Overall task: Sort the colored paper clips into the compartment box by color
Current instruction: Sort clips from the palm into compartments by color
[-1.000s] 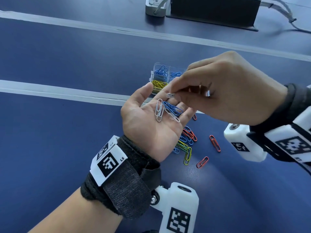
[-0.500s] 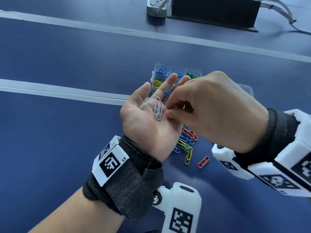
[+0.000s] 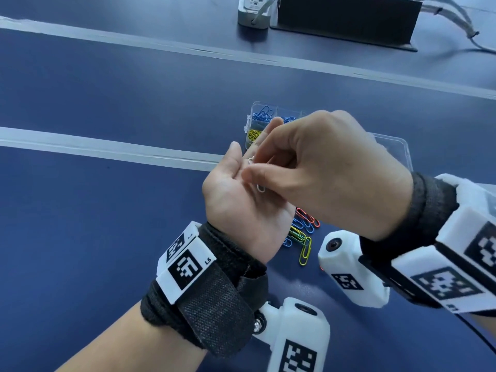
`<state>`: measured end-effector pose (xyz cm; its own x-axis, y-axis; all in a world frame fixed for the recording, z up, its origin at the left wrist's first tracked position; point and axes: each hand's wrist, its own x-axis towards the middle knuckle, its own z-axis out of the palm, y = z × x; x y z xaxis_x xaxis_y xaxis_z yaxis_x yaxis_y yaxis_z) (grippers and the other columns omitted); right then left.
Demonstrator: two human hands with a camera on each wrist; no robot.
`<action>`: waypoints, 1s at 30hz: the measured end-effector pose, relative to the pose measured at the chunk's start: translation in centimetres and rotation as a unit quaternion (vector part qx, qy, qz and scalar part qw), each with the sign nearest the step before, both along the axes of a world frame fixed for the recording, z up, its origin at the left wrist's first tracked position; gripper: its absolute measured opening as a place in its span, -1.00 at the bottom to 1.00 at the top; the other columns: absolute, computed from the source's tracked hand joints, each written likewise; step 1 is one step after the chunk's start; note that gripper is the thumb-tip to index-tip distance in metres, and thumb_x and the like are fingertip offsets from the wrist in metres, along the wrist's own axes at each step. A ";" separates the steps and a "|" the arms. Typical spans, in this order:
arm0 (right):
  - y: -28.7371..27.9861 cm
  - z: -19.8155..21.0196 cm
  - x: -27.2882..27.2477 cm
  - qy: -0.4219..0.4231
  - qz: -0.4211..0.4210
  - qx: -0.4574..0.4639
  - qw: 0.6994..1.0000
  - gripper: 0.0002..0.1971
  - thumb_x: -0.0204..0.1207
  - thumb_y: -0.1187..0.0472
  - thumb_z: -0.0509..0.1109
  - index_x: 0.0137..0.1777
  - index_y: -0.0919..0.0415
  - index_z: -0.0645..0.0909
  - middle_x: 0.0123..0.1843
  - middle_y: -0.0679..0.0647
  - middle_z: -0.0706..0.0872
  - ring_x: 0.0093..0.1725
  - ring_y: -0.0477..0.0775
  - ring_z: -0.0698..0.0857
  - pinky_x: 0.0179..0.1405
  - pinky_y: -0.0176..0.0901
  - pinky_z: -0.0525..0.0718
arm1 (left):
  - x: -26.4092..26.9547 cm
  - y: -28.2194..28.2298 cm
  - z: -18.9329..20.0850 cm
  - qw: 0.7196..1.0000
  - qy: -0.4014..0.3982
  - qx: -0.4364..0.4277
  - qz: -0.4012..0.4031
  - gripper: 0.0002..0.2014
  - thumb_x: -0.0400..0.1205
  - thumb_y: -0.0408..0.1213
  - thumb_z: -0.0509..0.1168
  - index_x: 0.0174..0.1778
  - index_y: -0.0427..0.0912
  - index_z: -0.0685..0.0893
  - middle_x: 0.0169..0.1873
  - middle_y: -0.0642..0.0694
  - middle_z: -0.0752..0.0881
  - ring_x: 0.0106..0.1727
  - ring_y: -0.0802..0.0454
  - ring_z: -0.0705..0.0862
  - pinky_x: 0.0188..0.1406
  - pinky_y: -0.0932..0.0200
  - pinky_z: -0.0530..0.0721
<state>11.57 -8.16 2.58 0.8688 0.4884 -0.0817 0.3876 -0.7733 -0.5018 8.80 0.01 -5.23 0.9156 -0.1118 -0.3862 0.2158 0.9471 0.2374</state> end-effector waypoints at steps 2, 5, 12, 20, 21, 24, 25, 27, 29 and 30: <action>0.2 0.0 0.1 -0.004 0.005 -0.015 1.000 -0.85 0.37 -0.02 0.44 -0.17 -0.02 0.78 -0.28 -0.10 0.79 -0.22 -0.12 0.71 -0.13 -0.19 0.66 | 0.1 0.0 0.0 1.000 0.000 -0.006 0.007 -0.53 0.72 -0.05 -0.09 -0.15 -0.20 0.67 -0.32 -0.12 0.77 -0.25 0.00 0.76 -0.19 0.21 0.71; 0.3 -0.1 0.5 -0.018 0.025 -0.038 0.999 -0.87 0.36 0.08 0.41 -0.14 -0.03 0.77 -0.23 -0.07 0.77 -0.16 -0.05 0.70 -0.09 -0.16 0.68 | 0.1 0.1 0.1 1.000 -0.004 -0.013 -0.002 -0.60 0.72 -0.11 -0.09 -0.12 -0.18 0.63 -0.28 -0.10 0.73 -0.17 0.02 0.72 -0.10 0.22 0.68; -0.7 -0.1 1.7 0.064 0.010 0.089 0.994 -0.88 0.24 0.09 0.45 -0.25 0.05 0.75 -0.28 0.02 0.81 -0.28 0.03 0.77 -0.16 0.02 0.75 | 0.3 0.2 0.7 0.999 -0.032 -0.028 0.020 -0.60 0.68 -0.17 -0.08 0.19 -0.29 0.56 0.13 -0.25 0.68 0.17 -0.10 0.66 0.28 0.04 0.51; -2.5 2.1 5.7 -0.001 -0.037 0.110 0.993 -0.87 0.32 0.32 0.46 -0.18 0.11 0.77 -0.35 0.08 0.80 -0.43 -0.03 0.75 -0.41 -0.17 0.76 | 1.1 1.6 0.8 0.997 -0.014 -0.010 0.072 -0.60 0.68 -0.15 -0.04 0.14 -0.30 0.61 0.05 -0.27 0.70 0.17 -0.25 0.68 0.31 -0.11 0.55; -2.5 1.6 6.2 -0.007 -0.037 0.069 0.997 -0.86 0.32 0.30 0.46 -0.16 0.09 0.77 -0.32 0.07 0.80 -0.40 -0.04 0.75 -0.42 -0.24 0.72 | 1.1 1.7 0.8 0.997 -0.010 -0.007 0.073 -0.60 0.68 -0.15 -0.04 0.15 -0.30 0.61 0.05 -0.27 0.71 0.17 -0.25 0.68 0.30 -0.10 0.57; -2.2 0.2 7.0 -0.031 -0.022 -0.057 0.998 -0.82 0.35 0.22 0.45 -0.05 0.04 0.75 -0.23 0.00 0.80 -0.27 0.00 0.72 -0.16 -0.27 0.66 | 1.2 1.7 0.8 0.997 -0.003 -0.002 0.074 -0.60 0.68 -0.14 -0.03 0.19 -0.30 0.60 0.05 -0.28 0.71 0.16 -0.26 0.69 0.26 -0.10 0.60; -2.0 -0.2 6.9 -0.038 -0.012 -0.081 0.996 -0.81 0.37 0.22 0.43 -0.03 0.06 0.75 -0.23 -0.01 0.78 -0.26 0.00 0.68 -0.14 -0.30 0.61 | 1.2 1.8 0.8 0.997 0.000 -0.001 0.075 -0.59 0.68 -0.14 -0.03 0.20 -0.30 0.60 0.05 -0.29 0.71 0.16 -0.26 0.70 0.26 -0.11 0.60; -1.7 -0.8 6.6 -0.054 0.005 -0.104 0.993 -0.80 0.38 0.22 0.41 -0.02 0.08 0.75 -0.28 -0.03 0.71 -0.27 -0.03 0.62 -0.15 -0.32 0.52 | 1.2 1.9 0.8 0.997 0.005 0.000 0.077 -0.59 0.68 -0.14 -0.03 0.21 -0.31 0.60 0.04 -0.29 0.72 0.15 -0.26 0.70 0.24 -0.10 0.61; -1.5 -1.0 6.3 -0.072 0.016 -0.113 0.991 -0.83 0.38 0.18 0.40 -0.05 0.06 0.75 -0.31 -0.03 0.69 -0.25 0.01 0.63 -0.11 -0.25 0.57 | 1.3 1.9 0.7 0.997 0.009 -0.001 0.077 -0.59 0.68 -0.14 -0.02 0.20 -0.31 0.61 0.03 -0.29 0.73 0.14 -0.25 0.71 0.22 -0.10 0.63; -1.5 -1.0 6.2 -0.076 0.018 -0.113 0.990 -0.84 0.38 0.16 0.41 -0.07 0.04 0.75 -0.29 -0.02 0.72 -0.21 0.05 0.67 -0.08 -0.21 0.61 | 1.3 1.9 0.7 0.997 0.010 -0.003 0.077 -0.59 0.68 -0.14 -0.02 0.19 -0.31 0.61 0.02 -0.29 0.73 0.14 -0.25 0.71 0.21 -0.10 0.64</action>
<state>17.74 -9.68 1.63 0.8617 0.5037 -0.0616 0.4752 -0.8435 -0.2505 10.05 1.95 -4.55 0.9140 0.0268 -0.4047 0.0732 0.9705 0.2296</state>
